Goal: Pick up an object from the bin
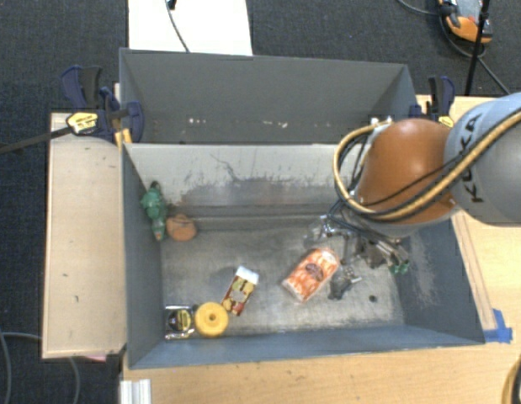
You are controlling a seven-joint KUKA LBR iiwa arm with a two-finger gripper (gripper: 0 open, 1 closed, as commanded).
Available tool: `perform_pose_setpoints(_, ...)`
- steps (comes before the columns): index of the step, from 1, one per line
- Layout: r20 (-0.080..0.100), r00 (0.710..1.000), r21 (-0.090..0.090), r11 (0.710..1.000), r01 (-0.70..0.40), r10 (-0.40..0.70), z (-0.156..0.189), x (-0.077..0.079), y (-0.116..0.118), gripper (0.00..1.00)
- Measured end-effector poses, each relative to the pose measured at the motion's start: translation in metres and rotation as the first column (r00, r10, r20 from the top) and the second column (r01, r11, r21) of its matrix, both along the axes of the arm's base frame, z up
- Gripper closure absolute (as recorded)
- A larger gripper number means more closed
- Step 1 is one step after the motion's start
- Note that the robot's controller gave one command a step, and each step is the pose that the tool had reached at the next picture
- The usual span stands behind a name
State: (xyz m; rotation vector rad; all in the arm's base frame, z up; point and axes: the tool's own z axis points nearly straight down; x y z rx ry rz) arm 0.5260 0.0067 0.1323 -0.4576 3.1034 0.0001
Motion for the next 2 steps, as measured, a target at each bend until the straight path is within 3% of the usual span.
perform_pose_setpoints(1,0.001,0.990,-0.001,0.990,-0.139,0.139,-0.044,0.000,-0.003,0.00)
perform_pose_setpoints(2,0.005,0.972,-0.001,0.972,-0.236,0.236,-0.059,0.012,0.003,1.00)
